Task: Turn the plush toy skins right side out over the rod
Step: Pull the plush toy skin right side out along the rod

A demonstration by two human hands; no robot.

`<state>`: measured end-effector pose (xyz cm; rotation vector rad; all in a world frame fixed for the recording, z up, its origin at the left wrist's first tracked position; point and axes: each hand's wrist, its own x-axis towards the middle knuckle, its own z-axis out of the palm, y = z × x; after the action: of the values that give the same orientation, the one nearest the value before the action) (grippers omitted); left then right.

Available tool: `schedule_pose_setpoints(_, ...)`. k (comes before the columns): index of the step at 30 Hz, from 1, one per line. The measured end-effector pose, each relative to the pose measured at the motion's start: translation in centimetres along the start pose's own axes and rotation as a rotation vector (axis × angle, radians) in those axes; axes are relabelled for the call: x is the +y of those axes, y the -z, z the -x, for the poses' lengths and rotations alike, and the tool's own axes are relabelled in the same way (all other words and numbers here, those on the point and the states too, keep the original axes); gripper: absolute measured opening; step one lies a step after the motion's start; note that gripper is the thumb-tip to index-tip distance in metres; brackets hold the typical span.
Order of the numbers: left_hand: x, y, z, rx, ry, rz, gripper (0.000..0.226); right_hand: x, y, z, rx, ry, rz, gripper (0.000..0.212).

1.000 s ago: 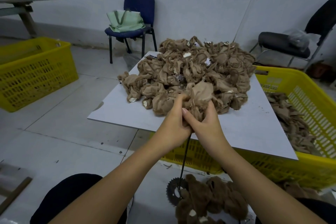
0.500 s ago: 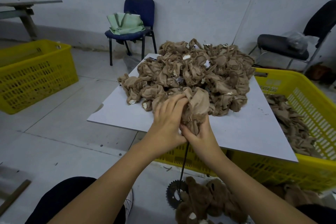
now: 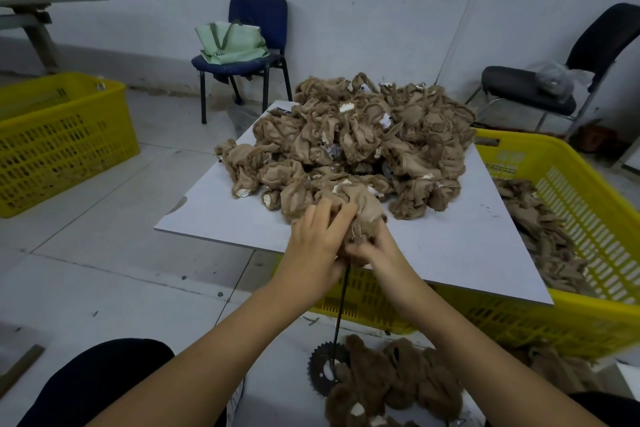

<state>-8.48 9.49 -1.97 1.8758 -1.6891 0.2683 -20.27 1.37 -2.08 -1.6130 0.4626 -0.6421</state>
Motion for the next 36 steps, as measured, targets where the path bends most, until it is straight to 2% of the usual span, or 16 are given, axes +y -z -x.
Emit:
schedule_pose_setpoints(2, -0.1, -0.2, 0.3, 0.003, -0.015, -0.063, 0.087, -1.0, 0.3, -0.2, 0.043, -0.056, -0.114, 0.041)
schedule_pose_setpoints(5, 0.2, -0.6, 0.9, 0.069, -0.098, -0.229, 0.083, -1.9, 0.1, -0.5, 0.061, -0.135, -0.244, 0.049)
schedule_pose_setpoints(8, 0.2, -1.0, 1.2, 0.085, -0.121, -0.22, 0.078, -1.9, -1.0, -0.8, 0.171, -0.154, -0.271, 0.041)
schedule_pose_setpoints(11, 0.0, -1.0, 1.5, 0.029, -0.091, 0.048, 0.081, -1.2, -2.2, -0.7, 0.285, -0.132, -0.297, 0.037)
schedule_pose_setpoints(14, -0.1, -0.5, 2.0, -0.031, 0.019, 0.345, 0.082, -0.6, -2.8, -0.4, 0.349, -0.145, -0.346, 0.039)
schedule_pose_setpoints(17, -0.1, 0.0, 2.5, -0.057, 0.052, 0.447, 0.073, 0.1, -3.1, -0.3, 0.384, -0.163, -0.373, 0.04)
schedule_pose_setpoints(23, 0.0, -0.5, 2.5, -0.013, -0.018, 0.368, 0.058, 0.2, -2.9, -0.4, 0.386, -0.184, -0.399, 0.031)
schedule_pose_setpoints(26, 0.2, -0.9, 2.6, 0.018, -0.023, 0.308, 0.066, -0.5, -2.8, -0.4, 0.371, -0.211, -0.459, 0.03)
schedule_pose_setpoints(31, 0.6, -1.2, 2.9, 0.151, -0.067, 0.222, 0.074, -1.4, -2.9, 0.0, 0.294, -0.021, -0.344, 0.036)
schedule_pose_setpoints(36, 1.2, -1.5, 3.0, 0.175, 0.033, 0.257, 0.083, -1.6, -2.9, -0.5, 0.377, -0.054, -0.296, 0.051)
